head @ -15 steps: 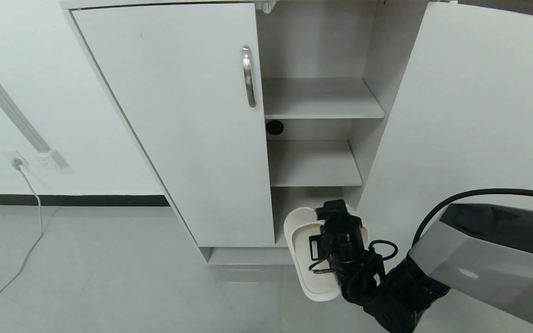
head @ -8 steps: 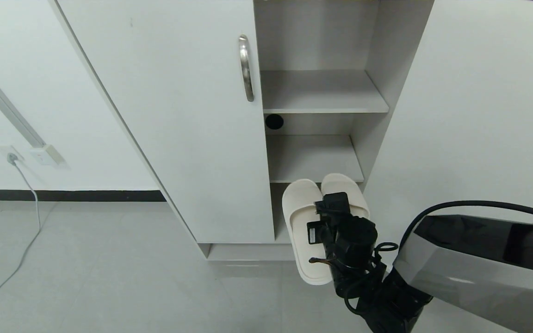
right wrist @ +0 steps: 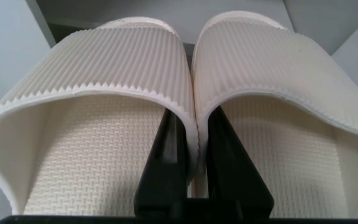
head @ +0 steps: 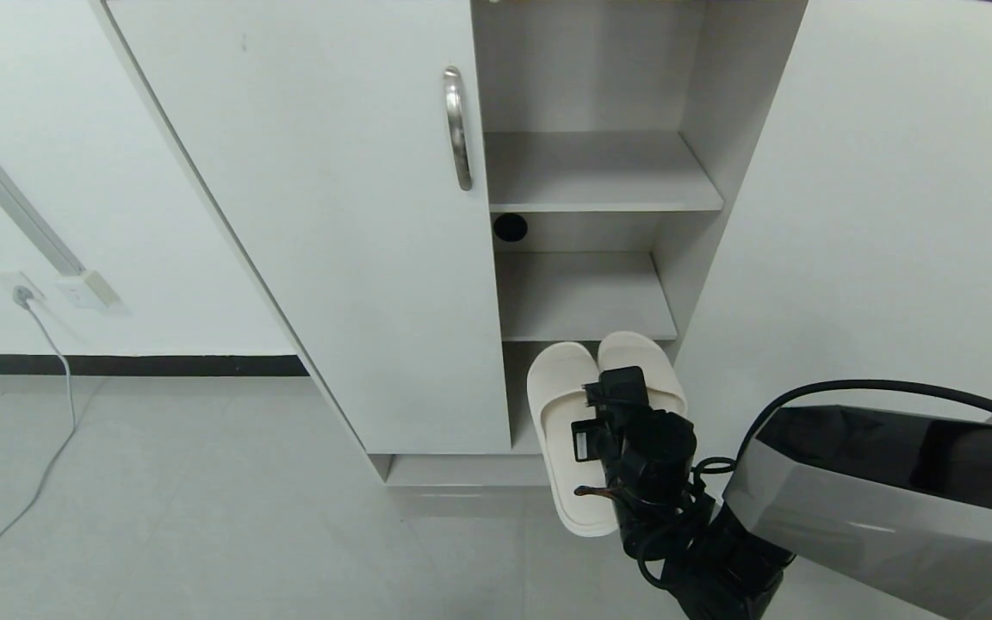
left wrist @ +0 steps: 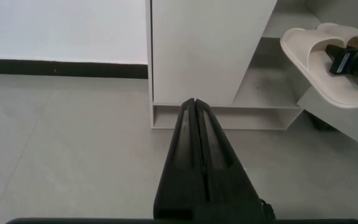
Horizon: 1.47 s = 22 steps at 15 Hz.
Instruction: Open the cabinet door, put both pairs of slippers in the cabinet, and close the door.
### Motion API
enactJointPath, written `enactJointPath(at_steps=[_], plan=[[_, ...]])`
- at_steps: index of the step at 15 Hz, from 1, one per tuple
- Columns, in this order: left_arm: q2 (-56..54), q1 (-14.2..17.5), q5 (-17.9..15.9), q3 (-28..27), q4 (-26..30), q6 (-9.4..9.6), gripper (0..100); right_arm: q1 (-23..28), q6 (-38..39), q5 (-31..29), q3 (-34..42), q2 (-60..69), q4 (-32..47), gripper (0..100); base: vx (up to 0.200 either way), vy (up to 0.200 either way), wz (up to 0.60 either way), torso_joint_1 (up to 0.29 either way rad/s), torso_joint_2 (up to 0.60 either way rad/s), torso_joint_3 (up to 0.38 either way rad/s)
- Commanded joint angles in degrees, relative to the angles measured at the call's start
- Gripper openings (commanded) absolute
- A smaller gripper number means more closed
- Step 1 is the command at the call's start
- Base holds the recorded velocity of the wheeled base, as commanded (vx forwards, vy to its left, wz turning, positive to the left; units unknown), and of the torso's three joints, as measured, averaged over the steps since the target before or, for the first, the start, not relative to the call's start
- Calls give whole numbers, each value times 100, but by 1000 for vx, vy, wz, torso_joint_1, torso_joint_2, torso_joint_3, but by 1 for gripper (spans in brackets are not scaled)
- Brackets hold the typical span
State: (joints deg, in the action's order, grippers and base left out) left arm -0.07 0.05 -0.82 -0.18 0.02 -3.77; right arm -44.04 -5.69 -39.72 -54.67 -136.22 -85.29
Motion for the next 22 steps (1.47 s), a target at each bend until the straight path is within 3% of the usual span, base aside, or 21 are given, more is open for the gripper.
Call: enactJointPath(at_steps=[1, 10, 13, 19, 22], plan=[[7, 4, 3, 1, -2, -1, 0, 1, -2, -1, -17, 16, -14, 0, 200, 0, 0, -7, -12, 7], [7, 4, 3, 1, -2, -1, 0, 98, -2, 17, -96, 16, -14, 0, 200, 0, 0, 3, 1, 2], [7, 4, 3, 1, -2, -1, 0, 212, 16, 122, -201, -28, 91, 0, 0, 0, 0, 0, 0, 0], [7, 4, 3, 9, -2, -1, 0, 388, 719, 324, -1432, -195, 1655, 0, 0, 0, 0, 0, 0, 0], [7, 4, 3, 9, 6, -1, 0, 449, 728, 324, -2021, -370, 1998, 0, 0, 0, 0, 0, 0, 0]])
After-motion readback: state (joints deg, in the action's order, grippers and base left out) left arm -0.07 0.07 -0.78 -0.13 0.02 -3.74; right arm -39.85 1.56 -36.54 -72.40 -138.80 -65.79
